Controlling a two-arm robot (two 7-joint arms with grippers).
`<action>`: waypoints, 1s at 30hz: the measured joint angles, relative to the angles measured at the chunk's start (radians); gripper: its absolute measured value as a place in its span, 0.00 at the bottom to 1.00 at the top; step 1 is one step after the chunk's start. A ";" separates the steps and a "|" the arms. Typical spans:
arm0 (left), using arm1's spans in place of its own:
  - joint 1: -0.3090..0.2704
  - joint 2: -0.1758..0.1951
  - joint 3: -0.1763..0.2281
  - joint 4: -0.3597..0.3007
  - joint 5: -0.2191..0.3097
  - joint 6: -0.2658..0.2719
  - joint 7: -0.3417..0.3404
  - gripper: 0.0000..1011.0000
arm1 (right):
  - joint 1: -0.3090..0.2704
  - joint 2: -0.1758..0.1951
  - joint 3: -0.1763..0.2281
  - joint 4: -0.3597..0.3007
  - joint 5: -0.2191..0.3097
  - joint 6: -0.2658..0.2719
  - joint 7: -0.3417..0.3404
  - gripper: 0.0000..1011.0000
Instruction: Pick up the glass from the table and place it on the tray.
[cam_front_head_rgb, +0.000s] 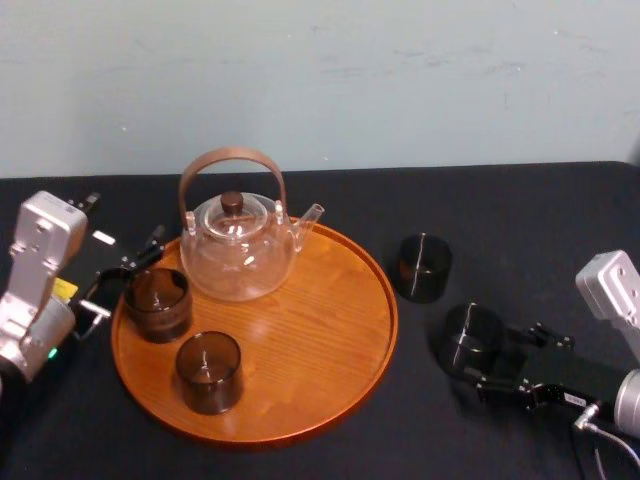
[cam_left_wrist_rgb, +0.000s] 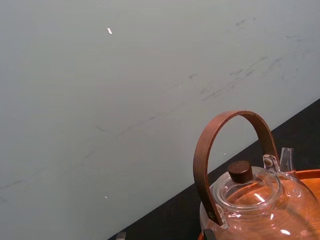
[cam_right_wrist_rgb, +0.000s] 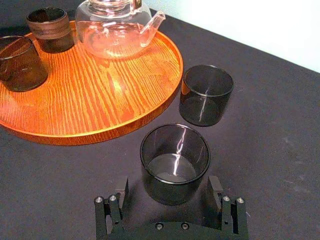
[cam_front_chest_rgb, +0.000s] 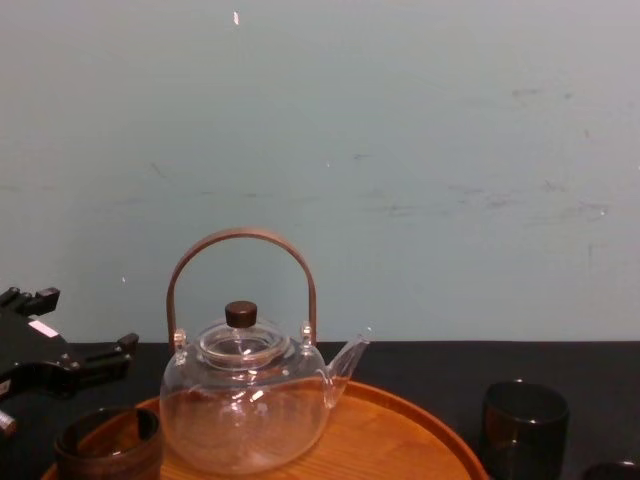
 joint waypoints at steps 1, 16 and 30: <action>0.000 0.000 0.000 0.000 0.000 0.000 0.000 0.99 | 0.002 -0.001 -0.001 0.002 0.001 0.002 0.000 0.99; 0.000 0.000 0.000 0.000 0.000 0.000 0.000 0.99 | 0.074 -0.017 -0.040 0.045 0.005 0.021 0.005 0.99; 0.000 0.000 0.000 0.000 0.000 0.000 0.000 0.99 | 0.133 -0.035 -0.073 0.092 -0.008 0.033 0.009 0.99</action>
